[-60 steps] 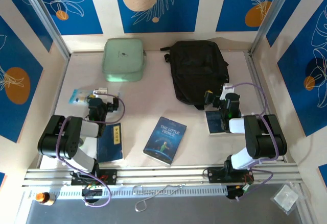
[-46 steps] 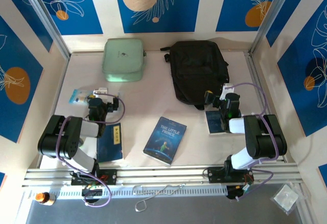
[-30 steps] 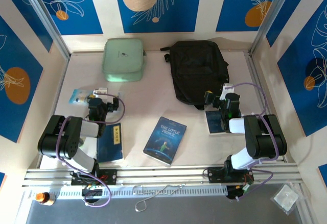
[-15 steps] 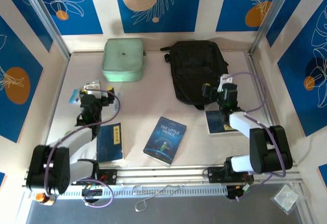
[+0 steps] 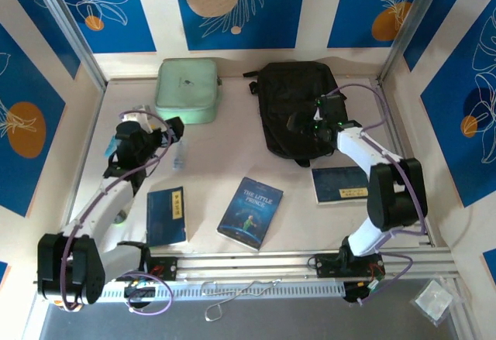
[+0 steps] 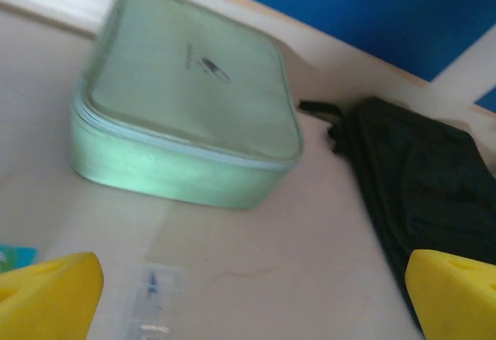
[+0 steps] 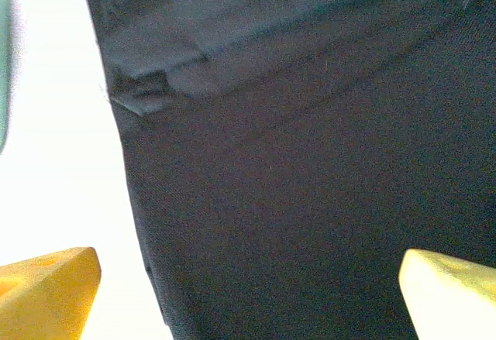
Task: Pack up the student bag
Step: Rotate the student bag at the top-center of the table, then move the student bag to the top-center of the table.
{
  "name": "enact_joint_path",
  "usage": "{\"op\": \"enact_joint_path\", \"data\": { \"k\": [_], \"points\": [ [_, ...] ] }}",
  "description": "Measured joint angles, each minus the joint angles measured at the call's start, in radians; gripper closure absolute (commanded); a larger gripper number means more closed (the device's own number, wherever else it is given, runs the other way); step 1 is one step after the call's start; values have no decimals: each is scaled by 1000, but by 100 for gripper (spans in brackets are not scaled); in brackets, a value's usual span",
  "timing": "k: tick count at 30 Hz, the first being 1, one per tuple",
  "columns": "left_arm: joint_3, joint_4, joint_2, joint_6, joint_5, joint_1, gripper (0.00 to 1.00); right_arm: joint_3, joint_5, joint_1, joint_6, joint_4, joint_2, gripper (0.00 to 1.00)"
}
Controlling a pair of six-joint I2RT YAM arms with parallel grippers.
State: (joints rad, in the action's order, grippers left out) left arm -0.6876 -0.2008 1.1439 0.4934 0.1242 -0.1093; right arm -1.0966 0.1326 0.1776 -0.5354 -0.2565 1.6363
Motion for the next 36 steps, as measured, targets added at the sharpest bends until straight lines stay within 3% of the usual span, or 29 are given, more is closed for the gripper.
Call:
{"op": "enact_joint_path", "data": {
  "k": [9, 20, 24, 30, 36],
  "points": [
    [-28, 91, 55, 74, 84, -45, 1, -97, -72, 42, -132, -89, 214, 7],
    [-66, 135, 160, 85, 81, -121, 2, -260, -220, 324, -262, 3, 365, 11],
    [-110, 143, 215, 84, 83, -175, 15, -290, -288, 374, -261, 22, 377, 11],
    [-174, 142, 282, 85, 97, -279, 19, -156, -313, 290, -256, 55, 179, 11],
    [-257, 128, 397, 117, 128, -376, 28, -111, -199, 132, -232, -4, 11, 17]
  ]
}}
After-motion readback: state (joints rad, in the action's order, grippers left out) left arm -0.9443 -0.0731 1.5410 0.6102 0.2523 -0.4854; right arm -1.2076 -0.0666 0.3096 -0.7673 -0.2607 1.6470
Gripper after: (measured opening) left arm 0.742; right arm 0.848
